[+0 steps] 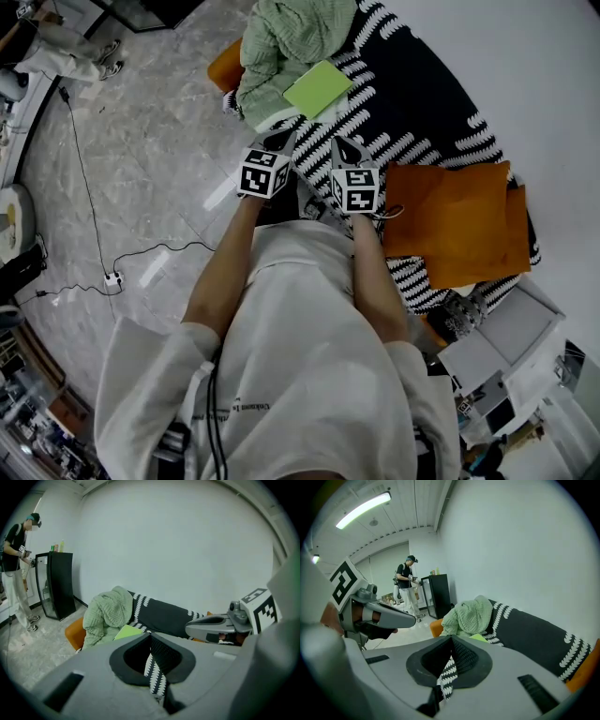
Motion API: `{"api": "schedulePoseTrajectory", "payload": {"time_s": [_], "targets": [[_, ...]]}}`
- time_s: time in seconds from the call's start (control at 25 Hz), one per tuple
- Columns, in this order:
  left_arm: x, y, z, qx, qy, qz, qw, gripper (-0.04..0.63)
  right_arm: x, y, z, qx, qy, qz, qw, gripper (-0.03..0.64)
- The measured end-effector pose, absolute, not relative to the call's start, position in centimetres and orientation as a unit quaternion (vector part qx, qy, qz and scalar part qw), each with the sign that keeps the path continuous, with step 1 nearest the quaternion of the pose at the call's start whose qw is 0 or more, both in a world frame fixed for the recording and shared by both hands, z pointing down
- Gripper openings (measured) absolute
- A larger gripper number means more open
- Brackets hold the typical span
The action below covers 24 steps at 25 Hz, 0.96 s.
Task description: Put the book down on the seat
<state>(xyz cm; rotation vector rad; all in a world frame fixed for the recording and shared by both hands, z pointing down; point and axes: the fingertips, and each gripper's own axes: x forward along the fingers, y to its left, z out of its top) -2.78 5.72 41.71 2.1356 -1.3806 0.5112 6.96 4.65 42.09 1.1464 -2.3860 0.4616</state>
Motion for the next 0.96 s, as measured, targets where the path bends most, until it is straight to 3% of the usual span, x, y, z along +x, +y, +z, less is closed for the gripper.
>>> {"api": "schedulePoseTrajectory", "payload": {"time_s": [0.96], "targets": [[-3.27,5.57,41.89,0.783,-0.526,0.205,0.261,0.009,6.9,4.19,42.8,0.414,-0.86,0.15,0.256,0.006]]}}
